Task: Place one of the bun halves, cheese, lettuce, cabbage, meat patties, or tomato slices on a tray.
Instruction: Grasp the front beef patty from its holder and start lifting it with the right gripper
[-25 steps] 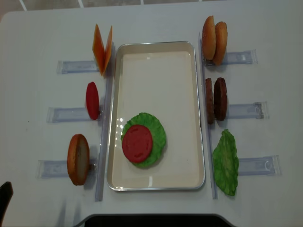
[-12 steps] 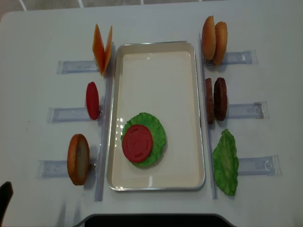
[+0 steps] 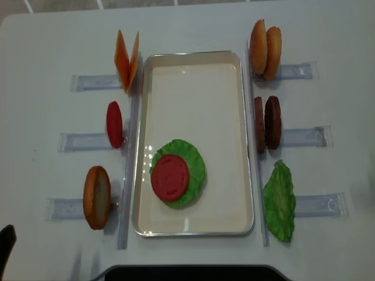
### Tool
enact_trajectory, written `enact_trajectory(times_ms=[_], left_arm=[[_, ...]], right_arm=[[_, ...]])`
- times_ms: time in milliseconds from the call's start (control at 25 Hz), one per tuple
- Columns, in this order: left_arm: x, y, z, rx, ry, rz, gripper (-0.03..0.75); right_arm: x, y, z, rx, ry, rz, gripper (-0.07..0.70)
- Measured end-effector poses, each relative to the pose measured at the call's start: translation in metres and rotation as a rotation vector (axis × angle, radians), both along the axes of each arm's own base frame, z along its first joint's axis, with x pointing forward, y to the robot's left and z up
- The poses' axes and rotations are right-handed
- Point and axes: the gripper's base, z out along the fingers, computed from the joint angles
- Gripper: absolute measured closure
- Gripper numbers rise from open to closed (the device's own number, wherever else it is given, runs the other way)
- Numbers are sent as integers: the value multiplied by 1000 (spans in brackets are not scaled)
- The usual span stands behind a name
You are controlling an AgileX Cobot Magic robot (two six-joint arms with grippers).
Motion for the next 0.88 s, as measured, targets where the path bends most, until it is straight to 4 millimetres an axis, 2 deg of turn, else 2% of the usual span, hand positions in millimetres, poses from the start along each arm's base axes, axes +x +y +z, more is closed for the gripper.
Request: enact_trajectory(times_ms=[160,280,400,640,760,880], left_arm=[[0,0,0,0,0,0,398],[0,0,0,0,0,0,402],[0,0,0,0,0,0,409],[0,0,0,0,0,0,416],[0,0,0,0,0,0,419],[0,0,0,0,0,0,419]], right_arm=[[38,-1,-15,20,124,2,391],[58,-2,-31,24,204,1,391],[65,-2,-39,26,241,1,391],[65,3,-38,71,237,29,370],[66,19,-37,128,227,79,319],[69,51,-36,152,197,143,290]])
